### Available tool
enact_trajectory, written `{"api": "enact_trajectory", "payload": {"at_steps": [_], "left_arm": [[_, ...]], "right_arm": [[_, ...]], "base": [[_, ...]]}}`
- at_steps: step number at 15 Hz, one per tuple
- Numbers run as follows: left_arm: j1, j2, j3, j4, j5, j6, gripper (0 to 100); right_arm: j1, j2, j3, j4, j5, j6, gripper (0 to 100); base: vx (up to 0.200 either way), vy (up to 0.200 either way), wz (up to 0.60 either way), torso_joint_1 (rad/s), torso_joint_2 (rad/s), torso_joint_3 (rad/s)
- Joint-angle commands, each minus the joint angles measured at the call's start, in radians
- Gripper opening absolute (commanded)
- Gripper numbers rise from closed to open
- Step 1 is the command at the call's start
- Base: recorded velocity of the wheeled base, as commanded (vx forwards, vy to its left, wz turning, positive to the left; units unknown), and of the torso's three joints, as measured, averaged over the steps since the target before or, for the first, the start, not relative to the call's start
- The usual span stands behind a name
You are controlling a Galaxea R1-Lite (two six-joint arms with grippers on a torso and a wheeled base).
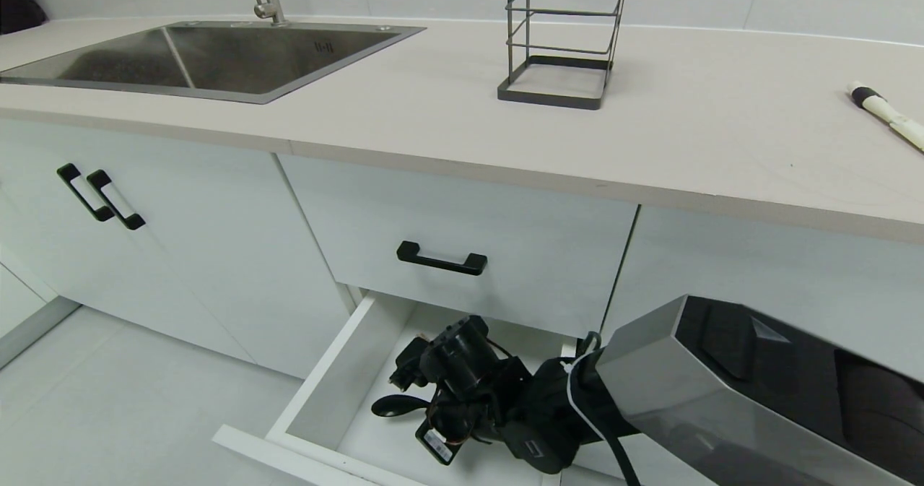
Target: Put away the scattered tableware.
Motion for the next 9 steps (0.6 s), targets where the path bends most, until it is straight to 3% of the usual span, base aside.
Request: {"api": "enact_trajectory", "payload": {"at_steps": [1,9], "left_arm": [[0.000,0.000,-0.002,0.000,-0.001,0.000,100],[0.000,0.000,0.000,0.000,0.001,0.000,100]], "right_arm": [[0.005,0.017,-0.006,0.000,0.000,-0.001,0],[0.012,0.057,-0.060,0.037,0.002,-0.015,0]], "base": [[0.000,0.000,0.00,0.000,0.00,0.000],[0.000,0.000,0.00,0.000,0.00,0.000]]}}
